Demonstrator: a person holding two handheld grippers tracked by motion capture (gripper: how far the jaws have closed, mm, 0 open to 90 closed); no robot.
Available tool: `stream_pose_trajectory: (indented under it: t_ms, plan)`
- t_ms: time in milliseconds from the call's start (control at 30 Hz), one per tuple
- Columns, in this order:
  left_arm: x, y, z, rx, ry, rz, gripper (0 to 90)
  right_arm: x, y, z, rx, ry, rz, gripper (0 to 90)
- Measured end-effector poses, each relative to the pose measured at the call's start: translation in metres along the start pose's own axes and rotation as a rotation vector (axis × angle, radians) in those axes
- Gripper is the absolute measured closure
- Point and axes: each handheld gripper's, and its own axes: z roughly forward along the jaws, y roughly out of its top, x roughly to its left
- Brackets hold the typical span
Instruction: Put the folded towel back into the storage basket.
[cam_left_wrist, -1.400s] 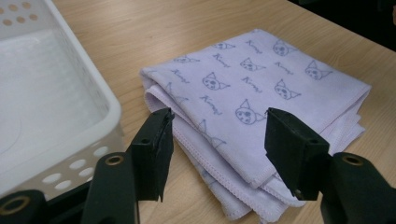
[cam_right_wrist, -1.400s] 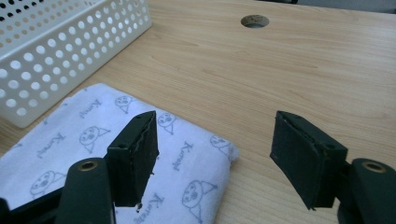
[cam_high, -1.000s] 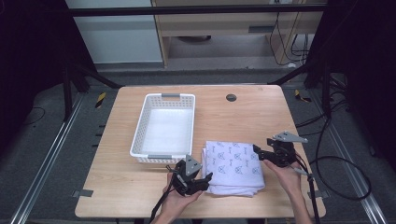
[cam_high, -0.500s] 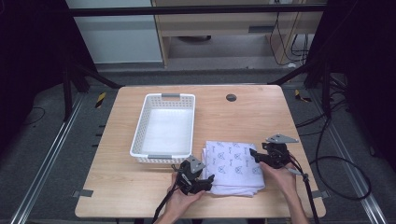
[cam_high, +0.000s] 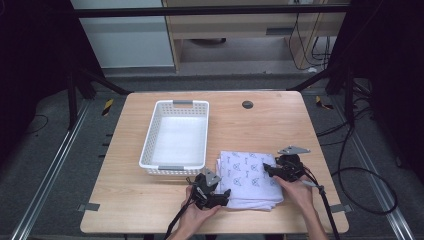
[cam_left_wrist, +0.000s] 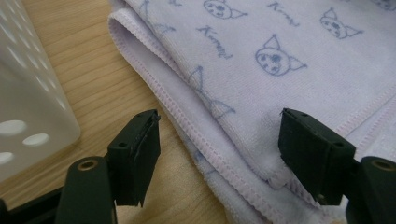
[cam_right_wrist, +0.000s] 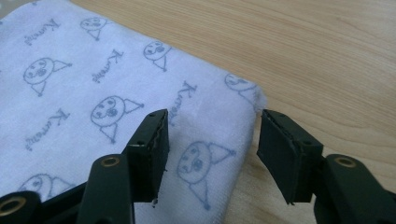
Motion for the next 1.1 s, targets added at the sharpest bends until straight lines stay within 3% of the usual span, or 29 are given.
stream_pose_trajectory:
  t_ms: [167, 367, 500, 767, 1100]
  plan:
    - [0.0011, -0.0008, 0.002, 0.005, -0.012, -0.012, 29.6, 0.0004, -0.0002, 0.0021, 0.011, 0.009, 0.015, 45.8]
    - [0.0067, -0.0008, 0.005, 0.02, -0.055, -0.057, 30.2, -0.0027, -0.0012, 0.0053, 0.03, 0.033, 0.05, 47.6]
    - [0.0061, -0.0004, 0.0052, 0.024, -0.058, -0.046, 30.7, -0.0054, -0.0023, 0.0068, 0.029, 0.051, 0.075, 49.0]
    - [0.0042, 0.0001, 0.0042, 0.027, -0.091, -0.053, 42.6, -0.004, -0.0023, 0.0069, 0.035, 0.072, 0.107, 57.0]
    - [0.0026, 0.003, 0.0035, 0.044, -0.121, -0.056, 58.6, -0.0002, -0.0008, 0.0065, 0.04, 0.073, 0.103, 65.8]
